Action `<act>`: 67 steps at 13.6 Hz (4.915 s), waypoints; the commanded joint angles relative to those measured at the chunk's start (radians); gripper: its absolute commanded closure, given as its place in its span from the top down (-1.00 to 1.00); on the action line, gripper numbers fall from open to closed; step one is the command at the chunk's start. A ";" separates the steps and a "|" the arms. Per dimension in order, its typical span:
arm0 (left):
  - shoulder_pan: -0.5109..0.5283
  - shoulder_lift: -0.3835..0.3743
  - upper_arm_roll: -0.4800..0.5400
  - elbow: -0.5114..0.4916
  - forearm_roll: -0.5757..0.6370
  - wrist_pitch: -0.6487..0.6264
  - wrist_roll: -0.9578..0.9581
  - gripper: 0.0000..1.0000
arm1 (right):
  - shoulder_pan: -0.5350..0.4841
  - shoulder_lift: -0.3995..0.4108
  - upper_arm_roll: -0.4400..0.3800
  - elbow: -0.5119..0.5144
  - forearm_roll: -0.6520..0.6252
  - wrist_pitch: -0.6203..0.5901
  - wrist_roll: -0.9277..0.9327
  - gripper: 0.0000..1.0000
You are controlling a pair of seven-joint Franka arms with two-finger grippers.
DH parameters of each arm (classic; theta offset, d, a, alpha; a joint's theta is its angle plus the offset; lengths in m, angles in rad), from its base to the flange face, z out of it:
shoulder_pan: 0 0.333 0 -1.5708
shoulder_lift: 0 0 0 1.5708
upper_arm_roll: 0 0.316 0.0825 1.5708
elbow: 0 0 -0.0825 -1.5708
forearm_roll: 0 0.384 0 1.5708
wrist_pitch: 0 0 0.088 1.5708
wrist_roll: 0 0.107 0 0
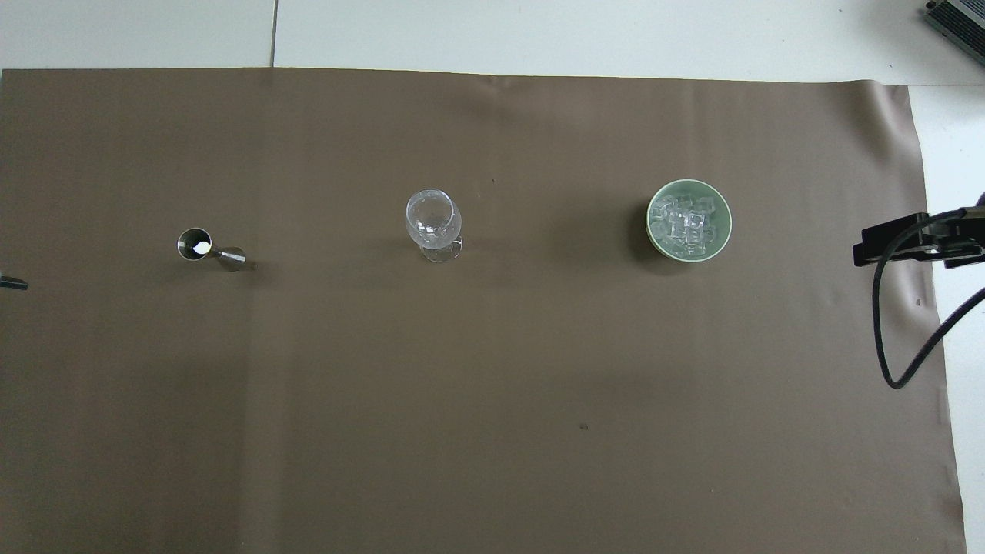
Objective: Pour wine and add ice with both arms
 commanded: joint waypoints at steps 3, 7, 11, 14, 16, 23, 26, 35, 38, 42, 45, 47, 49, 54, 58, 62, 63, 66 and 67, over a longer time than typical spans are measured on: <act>-0.128 -0.032 0.151 -0.082 -0.029 0.026 -0.099 1.00 | -0.009 -0.016 0.004 -0.020 0.008 0.004 -0.005 1.00; -0.129 -0.025 0.171 -0.114 -0.073 0.096 -0.142 1.00 | -0.009 -0.016 0.004 -0.020 0.008 0.004 -0.005 1.00; -0.126 -0.026 0.225 -0.142 -0.182 0.142 -0.202 1.00 | -0.009 -0.016 0.004 -0.020 0.008 0.004 -0.005 1.00; -0.128 -0.022 0.249 -0.148 -0.230 0.162 -0.219 1.00 | -0.009 -0.016 0.004 -0.020 0.008 0.004 -0.005 1.00; -0.126 -0.020 0.251 -0.177 -0.263 0.184 -0.232 1.00 | -0.009 -0.016 0.004 -0.020 0.008 0.004 -0.005 1.00; -0.129 0.011 0.251 -0.274 -0.398 0.245 -0.222 1.00 | -0.009 -0.016 0.004 -0.020 0.008 0.004 -0.005 1.00; -0.129 0.024 0.251 -0.317 -0.426 0.260 -0.177 1.00 | -0.009 -0.016 0.004 -0.020 0.008 0.004 -0.005 1.00; -0.168 0.067 0.249 -0.444 -0.590 0.414 -0.087 1.00 | -0.009 -0.016 0.004 -0.020 0.008 0.004 -0.005 1.00; -0.177 0.087 0.246 -0.455 -0.637 0.476 -0.076 1.00 | -0.009 -0.016 0.004 -0.020 0.008 0.004 -0.005 1.00; -0.206 0.090 0.236 -0.500 -0.777 0.584 -0.078 1.00 | -0.009 -0.016 0.004 -0.020 0.008 0.004 -0.005 1.00; -0.203 0.135 0.236 -0.496 -0.875 0.578 -0.021 1.00 | -0.009 -0.016 0.004 -0.020 0.008 0.004 -0.005 1.00; -0.201 0.156 0.236 -0.492 -0.909 0.572 0.036 1.00 | -0.009 -0.016 0.004 -0.020 0.008 0.004 -0.005 1.00; -0.206 0.164 0.236 -0.493 -0.950 0.570 0.048 1.00 | -0.009 -0.016 0.004 -0.020 0.008 0.004 -0.005 1.00; -0.212 0.219 0.219 -0.493 -1.050 0.572 0.114 1.00 | -0.009 -0.016 0.004 -0.020 0.008 0.004 -0.005 1.00; -0.218 0.247 0.174 -0.487 -1.122 0.583 0.123 1.00 | -0.009 -0.016 0.004 -0.020 0.008 0.004 -0.005 1.00; -0.223 0.262 0.144 -0.478 -1.159 0.601 0.130 1.00 | -0.009 -0.016 0.004 -0.020 0.008 0.004 -0.005 1.00; -0.224 0.264 0.136 -0.478 -1.173 0.613 0.139 1.00 | -0.009 -0.016 0.002 -0.020 0.008 0.004 -0.005 1.00; -0.224 0.277 0.110 -0.478 -1.210 0.648 0.139 1.00 | -0.009 -0.016 0.004 -0.020 0.008 0.004 -0.005 1.00; -0.224 0.284 0.101 -0.480 -1.217 0.653 0.139 1.00 | -0.009 -0.016 0.004 -0.020 0.008 0.004 -0.005 1.00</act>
